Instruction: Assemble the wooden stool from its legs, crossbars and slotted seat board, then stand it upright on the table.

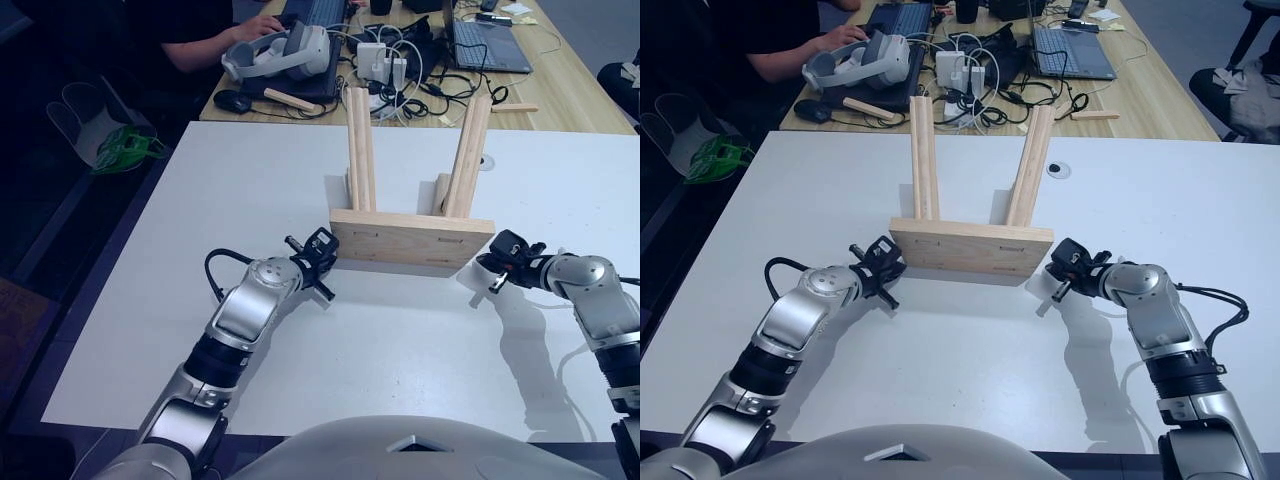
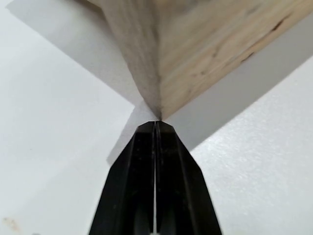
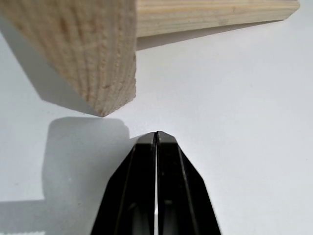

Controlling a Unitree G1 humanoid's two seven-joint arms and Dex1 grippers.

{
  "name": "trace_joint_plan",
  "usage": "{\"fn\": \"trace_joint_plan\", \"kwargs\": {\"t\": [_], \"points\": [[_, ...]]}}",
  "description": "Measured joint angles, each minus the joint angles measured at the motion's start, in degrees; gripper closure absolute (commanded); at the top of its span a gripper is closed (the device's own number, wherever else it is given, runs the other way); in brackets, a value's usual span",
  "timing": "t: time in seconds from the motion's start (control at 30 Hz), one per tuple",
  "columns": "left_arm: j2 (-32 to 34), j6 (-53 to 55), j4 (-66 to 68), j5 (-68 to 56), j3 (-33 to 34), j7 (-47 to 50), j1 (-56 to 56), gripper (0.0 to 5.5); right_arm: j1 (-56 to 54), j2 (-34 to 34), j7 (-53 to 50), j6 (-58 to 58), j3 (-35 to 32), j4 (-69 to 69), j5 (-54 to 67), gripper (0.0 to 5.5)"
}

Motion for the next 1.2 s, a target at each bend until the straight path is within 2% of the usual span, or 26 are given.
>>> {"fn": "trace_joint_plan", "kwargs": {"t": [0.3, 0.53, 1.03, 1.2], "points": [[-4.5, 3.0, -2.9, 0.2, 4.9, 7.0, 4.0, 5.46, 0.0, 0.2, -1.2, 1.7, 0.7, 0.0, -0.5, 5.5], [-8.5, 2.8, -2.0, 0.2, 5.5, 9.5, 4.0, 5.46, 0.4, 1.0, -2.1, 3.3, 0.7, -1.7, -0.4, 5.5], [-9.3, 1.3, -1.4, 0.2, 4.9, 9.2, 3.9, 5.46, 2.4, 2.2, -2.1, 2.1, -0.6, -2.5, 2.3, 5.5], [-9.7, 1.1, -1.4, 0.2, 4.8, 9.2, 3.9, 5.46, 3.7, 1.6, -0.7, -0.3, -4.3, 0.5, 4.8, 5.5]]}}
